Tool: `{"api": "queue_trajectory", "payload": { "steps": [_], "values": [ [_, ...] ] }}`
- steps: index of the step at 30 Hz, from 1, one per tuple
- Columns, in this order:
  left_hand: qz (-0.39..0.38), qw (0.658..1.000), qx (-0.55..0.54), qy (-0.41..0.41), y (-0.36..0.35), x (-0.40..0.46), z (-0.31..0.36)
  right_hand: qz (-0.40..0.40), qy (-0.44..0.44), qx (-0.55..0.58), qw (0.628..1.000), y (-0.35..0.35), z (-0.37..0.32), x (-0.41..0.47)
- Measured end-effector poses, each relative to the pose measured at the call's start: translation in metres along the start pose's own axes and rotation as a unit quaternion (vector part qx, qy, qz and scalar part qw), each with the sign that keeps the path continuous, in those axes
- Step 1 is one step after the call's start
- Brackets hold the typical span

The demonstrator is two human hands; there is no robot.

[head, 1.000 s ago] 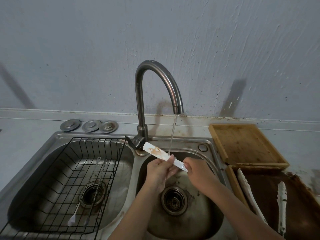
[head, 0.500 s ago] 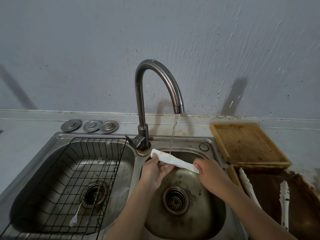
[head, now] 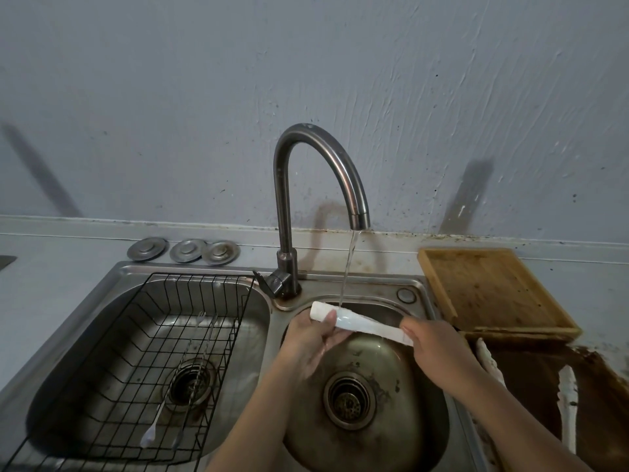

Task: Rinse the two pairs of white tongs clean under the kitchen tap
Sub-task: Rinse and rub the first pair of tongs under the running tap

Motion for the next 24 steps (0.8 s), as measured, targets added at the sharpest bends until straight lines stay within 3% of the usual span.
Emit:
{"api": "queue_trajectory", "payload": {
  "steps": [7, 12, 20, 24],
  "values": [
    [-0.065, 0.998, 0.009, -0.013, -0.003, -0.009, 0.007, -0.022, -0.046, 0.094, 0.994, -0.011, 0.021, 0.004],
    [0.007, 0.979, 0.158, -0.131, -0.005, -0.008, 0.009, -0.014, -0.055, 0.129, 0.99, -0.021, 0.019, 0.002],
    [-0.042, 0.976, 0.19, -0.092, -0.008, -0.006, 0.018, 0.007, -0.061, 0.123, 0.99, -0.015, 0.022, 0.001],
    [0.007, 0.969, 0.227, -0.094, -0.007, -0.004, 0.019, 0.037, -0.022, 0.074, 0.996, -0.014, 0.018, -0.001]
  ]
}}
Point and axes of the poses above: each hand's wrist, its own x-axis towards the middle knuckle, its own y-axis out of the back of the hand, z = x × y, the point moved 3 cm from there along x, towards the middle knuckle, and after that the axes turned 3 degrees about z, right-handed, at the moved point
